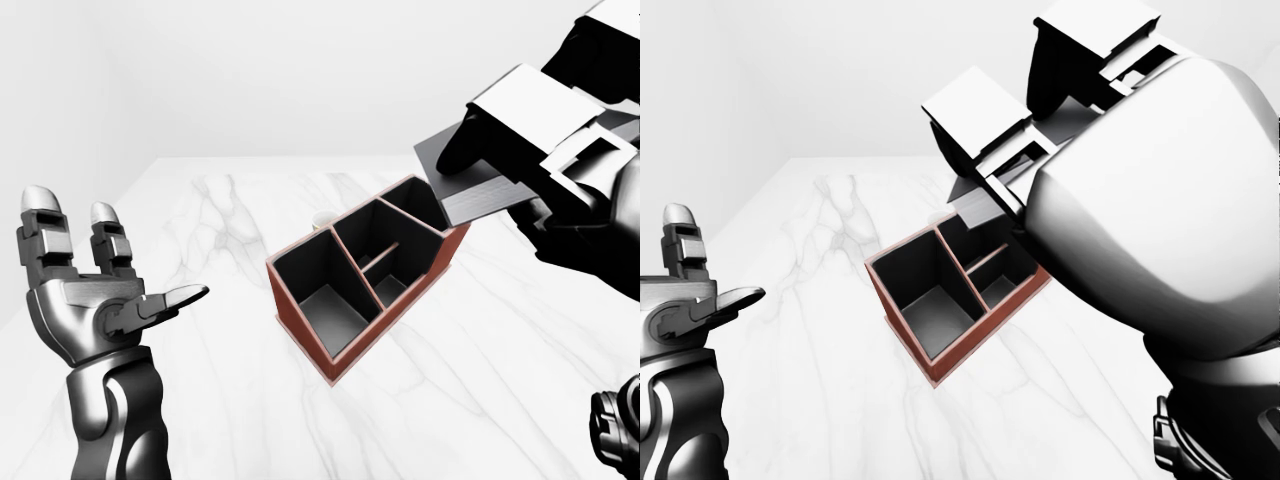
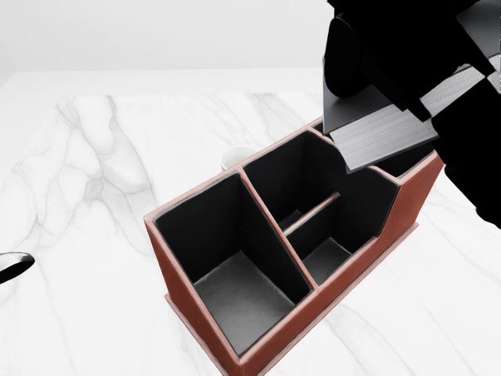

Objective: Pick up the book and place it in the left compartment of the caddy.

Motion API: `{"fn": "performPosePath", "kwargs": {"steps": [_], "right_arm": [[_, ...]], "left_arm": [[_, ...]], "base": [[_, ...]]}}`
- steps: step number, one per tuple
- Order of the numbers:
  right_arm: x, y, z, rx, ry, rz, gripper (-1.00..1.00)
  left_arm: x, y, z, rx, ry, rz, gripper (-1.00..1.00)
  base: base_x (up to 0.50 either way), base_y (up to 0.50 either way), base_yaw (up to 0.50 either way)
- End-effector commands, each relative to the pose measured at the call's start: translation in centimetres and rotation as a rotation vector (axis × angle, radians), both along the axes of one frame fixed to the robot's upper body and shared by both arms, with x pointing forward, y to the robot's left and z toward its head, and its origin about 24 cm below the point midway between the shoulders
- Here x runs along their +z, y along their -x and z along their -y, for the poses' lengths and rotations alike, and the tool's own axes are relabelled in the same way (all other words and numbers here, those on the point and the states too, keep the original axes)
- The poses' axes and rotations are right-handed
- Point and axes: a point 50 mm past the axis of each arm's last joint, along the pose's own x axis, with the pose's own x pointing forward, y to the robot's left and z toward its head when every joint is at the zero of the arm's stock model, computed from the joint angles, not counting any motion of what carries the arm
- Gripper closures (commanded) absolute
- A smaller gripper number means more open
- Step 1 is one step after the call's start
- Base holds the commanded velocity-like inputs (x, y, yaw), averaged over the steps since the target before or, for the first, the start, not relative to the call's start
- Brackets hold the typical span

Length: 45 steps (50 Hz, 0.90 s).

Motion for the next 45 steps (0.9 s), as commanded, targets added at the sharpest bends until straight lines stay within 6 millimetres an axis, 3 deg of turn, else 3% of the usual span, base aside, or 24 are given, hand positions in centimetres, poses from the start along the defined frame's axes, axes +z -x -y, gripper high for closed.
{"fn": "performPosePath", "kwargs": {"steps": [1,7,22,39,45], "right_arm": [[0.7,-0.5,0.2,0.083,-0.062,-0.035,1.0],[0.3,0.0,0.7,0.239,-0.154,-0.098,1.0],[0.8,0.4,1.5,0.342,-0.203,-0.123,1.0],[0.3,-0.4,0.9,0.389,-0.221,-0.177,1.0],[-1.1,-1.1,-0.2,0.401,-0.225,-0.239,1.0]], "left_arm": [[-1.4,-1.1,-0.2,0.014,0.028,-0.068,-1.0],[-1.3,-1.1,-0.2,0.015,0.028,-0.067,-1.0],[-1.2,-1.1,-0.2,0.016,0.028,-0.063,-1.0],[-1.2,-1.0,-0.2,0.018,0.028,-0.062,-1.0],[-1.3,-1.0,-0.2,0.016,0.026,-0.065,-1.0]], "base": [[0.0,0.0,0.0],[0.0,0.0,0.0],[0.0,0.0,0.0],[0.0,0.0,0.0],[0.0,0.0,0.0]]}}
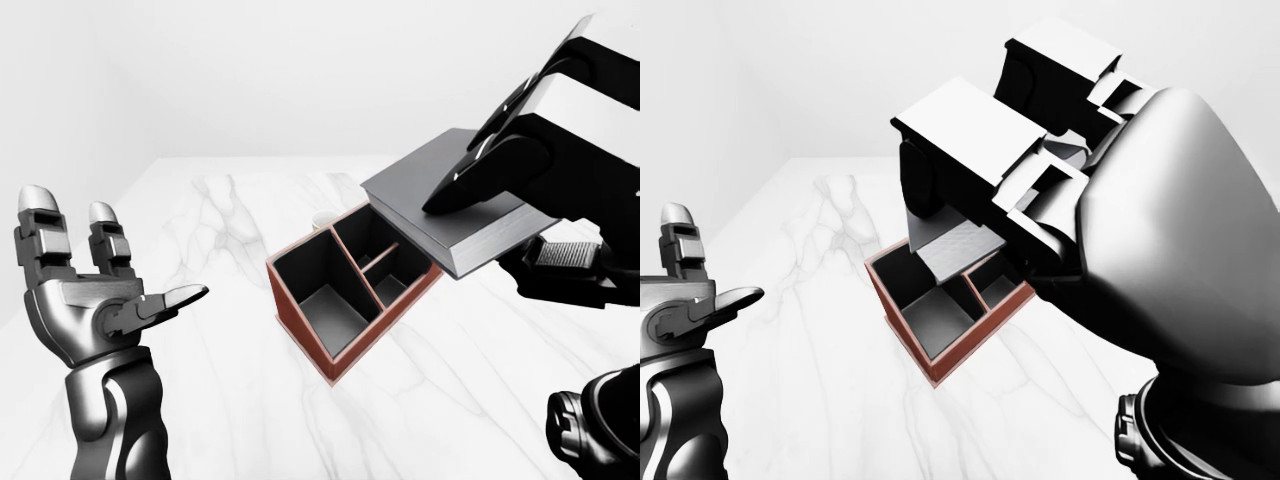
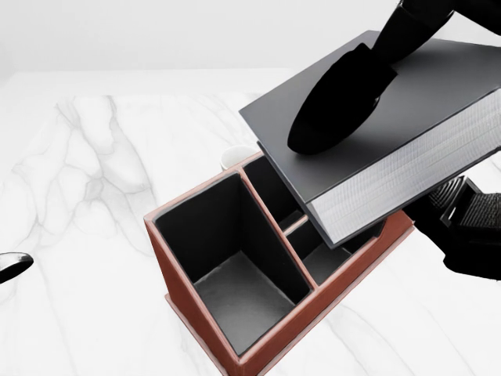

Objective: Pick up the book and place it in the left compartment of the caddy.

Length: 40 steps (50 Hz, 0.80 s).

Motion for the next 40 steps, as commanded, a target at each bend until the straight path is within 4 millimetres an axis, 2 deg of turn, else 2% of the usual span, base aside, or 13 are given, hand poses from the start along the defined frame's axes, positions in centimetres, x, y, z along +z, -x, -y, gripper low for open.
{"fn": "performPosePath", "kwargs": {"steps": [1,7,18,33,40], "right_arm": [[-0.8,-1.7,-0.4,0.065,-0.06,-0.108,1.0],[-1.7,-2.2,-1.5,0.057,-0.036,-0.136,1.0],[-2.4,-2.0,-1.9,0.062,-0.028,-0.156,1.0],[-2.6,-3.3,-1.4,0.067,-0.093,-0.219,1.0],[-3.5,-3.5,-1.5,0.156,-0.108,-0.304,1.0]], "left_arm": [[-1.5,-1.2,-0.2,0.013,0.026,-0.073,-1.0],[-1.4,-1.2,-0.3,0.017,0.028,-0.07,-1.0],[-1.4,-1.1,-0.2,0.016,0.029,-0.07,-1.0],[-1.5,-1.2,-0.2,0.015,0.027,-0.075,-1.0],[-1.5,-1.2,-0.3,0.017,0.028,-0.073,-1.0]], "base": [[0.0,0.0,0.0],[0.0,0.0,0.0],[0.0,0.0,0.0],[0.0,0.0,0.0],[0.0,0.0,0.0]]}}
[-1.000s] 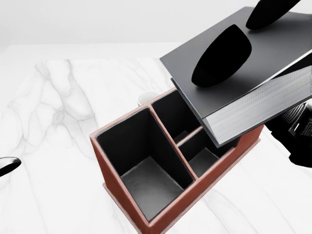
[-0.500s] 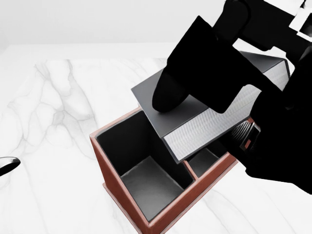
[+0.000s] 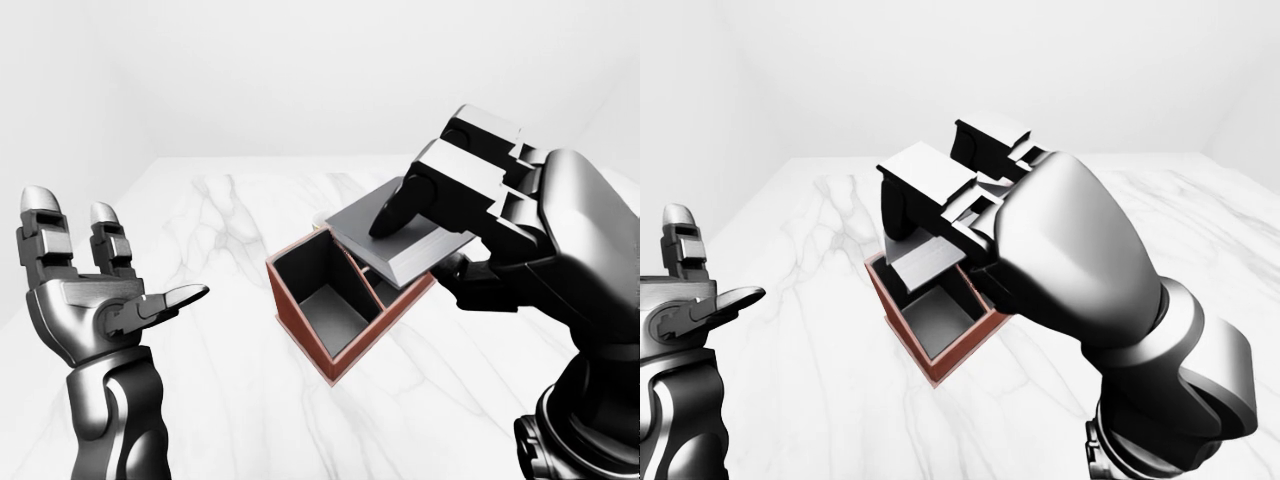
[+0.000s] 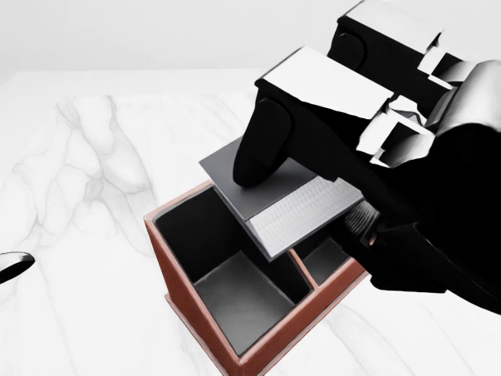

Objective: Pick up the book and place it in the left compartment of the caddy.

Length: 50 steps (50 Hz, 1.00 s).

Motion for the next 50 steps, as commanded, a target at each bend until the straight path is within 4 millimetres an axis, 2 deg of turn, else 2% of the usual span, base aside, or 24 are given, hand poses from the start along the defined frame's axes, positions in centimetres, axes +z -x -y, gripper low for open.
{"fn": "performPosePath", "kwargs": {"steps": [1,6,15,29,32,50], "right_arm": [[-0.8,-1.3,0.3,0.1,-0.058,-0.13,1.0],[-1.1,-2.2,0.6,0.141,-0.072,-0.203,1.0],[-2.1,-1.4,0.1,0.298,-0.047,-0.298,1.0],[-1.7,-1.0,1.2,0.529,-0.121,-0.404,1.0],[-2.0,-0.9,0.9,0.58,-0.122,-0.442,1.0],[-1.9,-2.1,0.9,0.638,-0.169,-0.488,1.0]], "left_arm": [[-1.3,-1.1,-0.3,0.016,0.028,-0.068,-1.0],[-1.4,-1.1,-0.3,0.015,0.028,-0.068,-1.0],[-1.3,-1.0,-0.2,0.016,0.027,-0.066,-1.0],[-1.3,-1.0,-0.2,0.016,0.029,-0.063,-1.0],[-1.2,-1.0,-0.2,0.017,0.029,-0.061,-1.0],[-1.2,-1.0,-0.3,0.018,0.03,-0.061,-1.0]], "base": [[0.0,0.0,0.0],[0.0,0.0,0.0],[0.0,0.0,0.0],[0.0,0.0,0.0],[0.0,0.0,0.0],[0.0,0.0,0.0]]}}
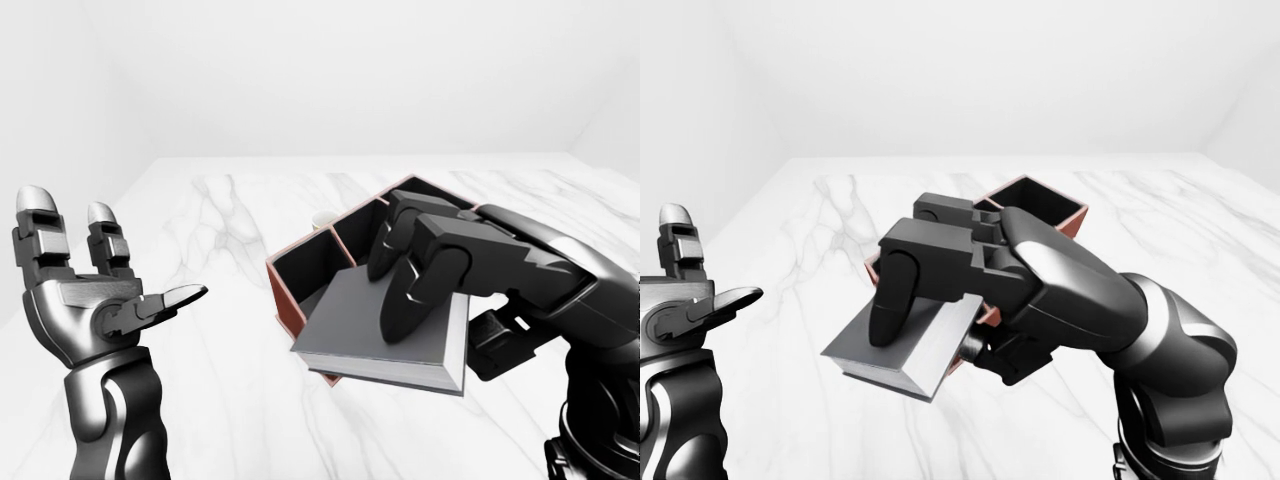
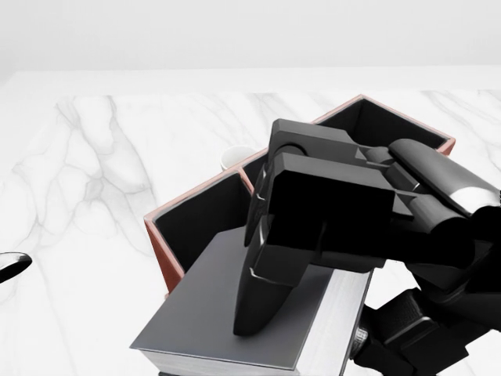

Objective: Pick up the book and place it in the left compartment of the caddy.

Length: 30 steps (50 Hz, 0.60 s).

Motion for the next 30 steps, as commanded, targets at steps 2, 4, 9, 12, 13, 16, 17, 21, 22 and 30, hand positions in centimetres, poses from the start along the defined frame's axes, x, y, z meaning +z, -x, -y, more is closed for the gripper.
{"fn": "performPosePath", "kwargs": {"steps": [2,4,9,12,13,16,17,21,22,30], "right_arm": [[0.1,-1.6,0.3,0.056,-0.062,-0.083,1.0],[0.1,-1.8,0.3,0.049,-0.063,-0.084,1.0],[-0.5,-2.3,-0.1,0.025,-0.04,-0.103,1.0],[-0.6,-2.7,-0.2,0.007,-0.03,-0.111,1.0],[-0.8,-3.0,-0.3,-0.002,-0.022,-0.12,1.0],[-1.3,-3.6,-0.6,-0.019,-0.006,-0.142,1.0],[-1.4,-3.7,-0.7,-0.024,0.002,-0.144,1.0],[-1.8,-4.6,-0.7,-0.067,0.016,-0.164,1.0],[-2.0,-4.9,-0.7,-0.081,0.021,-0.177,1.0],[-2.8,-5.7,-0.8,-0.141,0.052,-0.194,1.0]], "left_arm": [[-1.4,-1.2,-0.2,0.014,0.028,-0.07,-1.0],[-1.4,-1.1,-0.2,0.014,0.028,-0.067,-1.0],[-1.3,-1.1,-0.2,0.015,0.029,-0.066,-1.0],[-1.3,-1.1,-0.2,0.014,0.028,-0.065,-1.0],[-1.3,-1.1,-0.2,0.015,0.029,-0.064,-1.0],[-1.2,-1.1,-0.2,0.016,0.029,-0.061,-1.0],[-1.2,-1.0,-0.2,0.016,0.029,-0.06,-1.0],[-1.2,-1.0,-0.3,0.016,0.03,-0.06,-1.0],[-1.1,-1.0,-0.3,0.017,0.03,-0.057,-1.0],[-1.2,-1.0,-0.2,0.016,0.029,-0.059,-1.0]], "base": [[0.0,0.0,0.0],[0.0,0.0,0.0],[0.0,0.0,0.0],[0.0,0.0,0.0],[0.0,0.0,0.0],[0.0,0.0,0.0],[0.0,0.0,0.0],[0.0,0.0,0.0],[0.0,0.0,0.0],[0.0,0.0,0.0]]}}
